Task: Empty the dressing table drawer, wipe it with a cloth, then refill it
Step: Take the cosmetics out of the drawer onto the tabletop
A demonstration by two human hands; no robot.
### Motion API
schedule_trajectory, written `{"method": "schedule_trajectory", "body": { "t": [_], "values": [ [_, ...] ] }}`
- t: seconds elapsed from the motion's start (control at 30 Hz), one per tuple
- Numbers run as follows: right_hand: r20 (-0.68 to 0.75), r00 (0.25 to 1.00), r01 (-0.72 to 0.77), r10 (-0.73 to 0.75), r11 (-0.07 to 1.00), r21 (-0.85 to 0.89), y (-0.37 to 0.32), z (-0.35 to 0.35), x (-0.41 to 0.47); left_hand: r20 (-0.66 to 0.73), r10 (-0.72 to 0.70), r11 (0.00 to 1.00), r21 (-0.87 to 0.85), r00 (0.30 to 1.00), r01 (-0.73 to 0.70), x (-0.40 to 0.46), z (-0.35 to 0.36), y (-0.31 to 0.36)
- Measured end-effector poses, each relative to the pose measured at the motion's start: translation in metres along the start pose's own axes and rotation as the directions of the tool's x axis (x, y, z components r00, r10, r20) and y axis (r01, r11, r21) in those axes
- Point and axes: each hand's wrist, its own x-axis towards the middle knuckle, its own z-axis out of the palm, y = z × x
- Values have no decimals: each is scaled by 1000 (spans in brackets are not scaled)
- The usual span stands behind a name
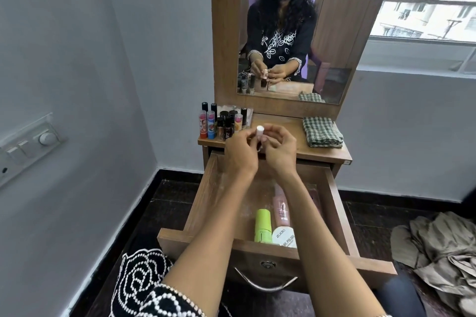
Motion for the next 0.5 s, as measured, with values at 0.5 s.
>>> {"method": "schedule_trajectory", "body": {
  "t": [0.5],
  "values": [
    [-10, 996, 88, -90, 991, -99, 23, 26, 27, -46, 65, 996, -52, 997, -67, 18, 14, -33]
  ]
}}
